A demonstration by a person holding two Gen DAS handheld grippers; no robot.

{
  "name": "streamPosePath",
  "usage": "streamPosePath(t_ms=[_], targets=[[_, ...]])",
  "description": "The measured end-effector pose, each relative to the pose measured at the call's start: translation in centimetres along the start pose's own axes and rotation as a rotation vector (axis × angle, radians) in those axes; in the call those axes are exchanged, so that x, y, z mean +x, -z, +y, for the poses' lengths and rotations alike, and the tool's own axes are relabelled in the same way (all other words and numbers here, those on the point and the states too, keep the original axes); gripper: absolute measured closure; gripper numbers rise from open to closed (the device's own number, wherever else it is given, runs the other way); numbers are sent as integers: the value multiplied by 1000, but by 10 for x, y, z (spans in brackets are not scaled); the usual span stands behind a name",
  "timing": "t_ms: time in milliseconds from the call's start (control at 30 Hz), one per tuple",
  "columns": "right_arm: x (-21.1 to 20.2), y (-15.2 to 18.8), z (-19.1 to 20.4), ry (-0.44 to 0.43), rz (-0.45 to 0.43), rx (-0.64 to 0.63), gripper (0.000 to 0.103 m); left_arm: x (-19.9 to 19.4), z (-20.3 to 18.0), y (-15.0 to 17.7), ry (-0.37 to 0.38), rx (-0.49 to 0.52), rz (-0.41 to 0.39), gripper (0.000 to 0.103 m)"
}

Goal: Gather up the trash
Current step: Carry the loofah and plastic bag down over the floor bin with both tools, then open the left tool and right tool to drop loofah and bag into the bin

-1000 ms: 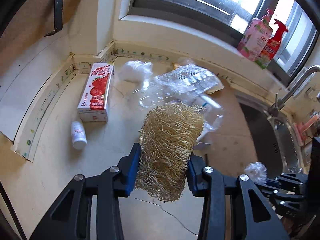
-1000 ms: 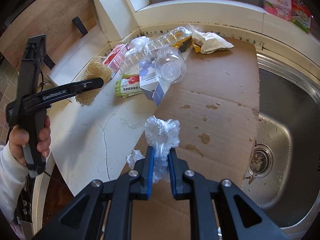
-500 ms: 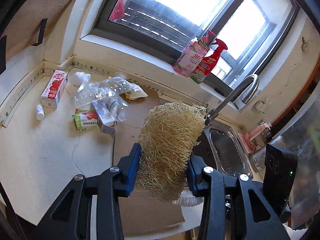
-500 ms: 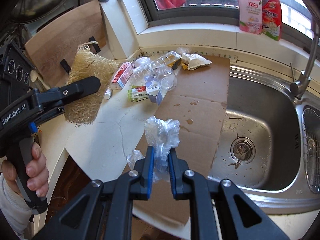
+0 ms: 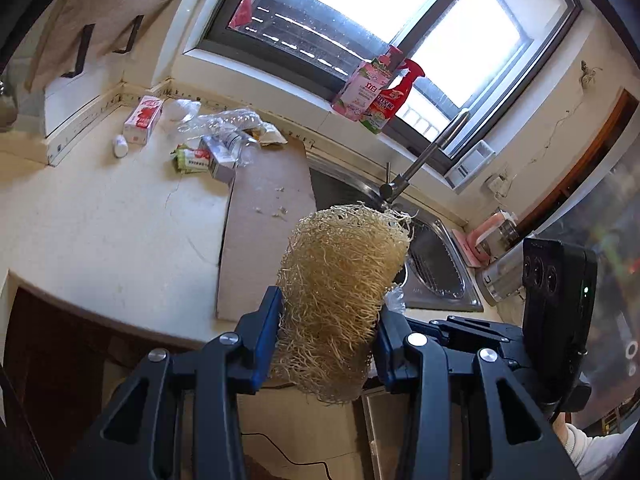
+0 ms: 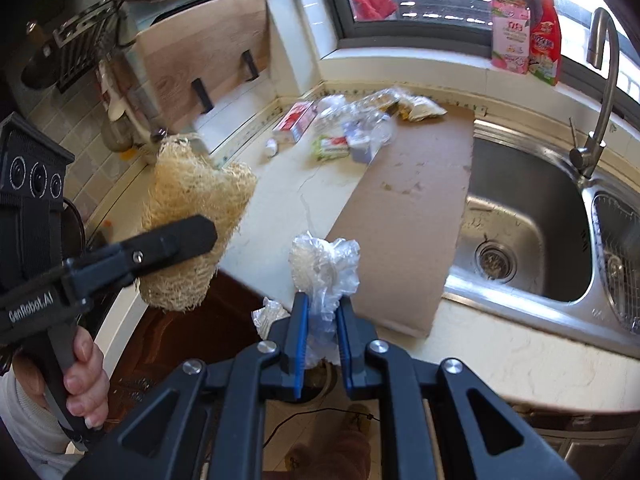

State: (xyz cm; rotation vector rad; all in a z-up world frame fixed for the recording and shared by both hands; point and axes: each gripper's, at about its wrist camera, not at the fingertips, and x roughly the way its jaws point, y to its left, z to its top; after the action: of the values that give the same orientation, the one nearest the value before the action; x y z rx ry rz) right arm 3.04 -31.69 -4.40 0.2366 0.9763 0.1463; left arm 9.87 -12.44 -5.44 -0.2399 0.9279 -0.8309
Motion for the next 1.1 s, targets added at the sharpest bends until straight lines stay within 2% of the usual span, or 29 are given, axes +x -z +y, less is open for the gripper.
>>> streamPosePath(t_ms=[233,333,500,833,1100], targets=[[46,64,46,-69,143,-2,90,-25,46,83,-132,-38,74,63],[74,91,61,-89,205,6,90,-27,77,121,-194,-91,117,63],[134,132,77,-118,301,29,89,-23,124,176,-257,-179,165,63],[246,192,80,-126,410,65,89,30,214,260,-361,-299,246,63],[336,233,72,-131,490,59,89,93,273,303,-460,-325,295,61]])
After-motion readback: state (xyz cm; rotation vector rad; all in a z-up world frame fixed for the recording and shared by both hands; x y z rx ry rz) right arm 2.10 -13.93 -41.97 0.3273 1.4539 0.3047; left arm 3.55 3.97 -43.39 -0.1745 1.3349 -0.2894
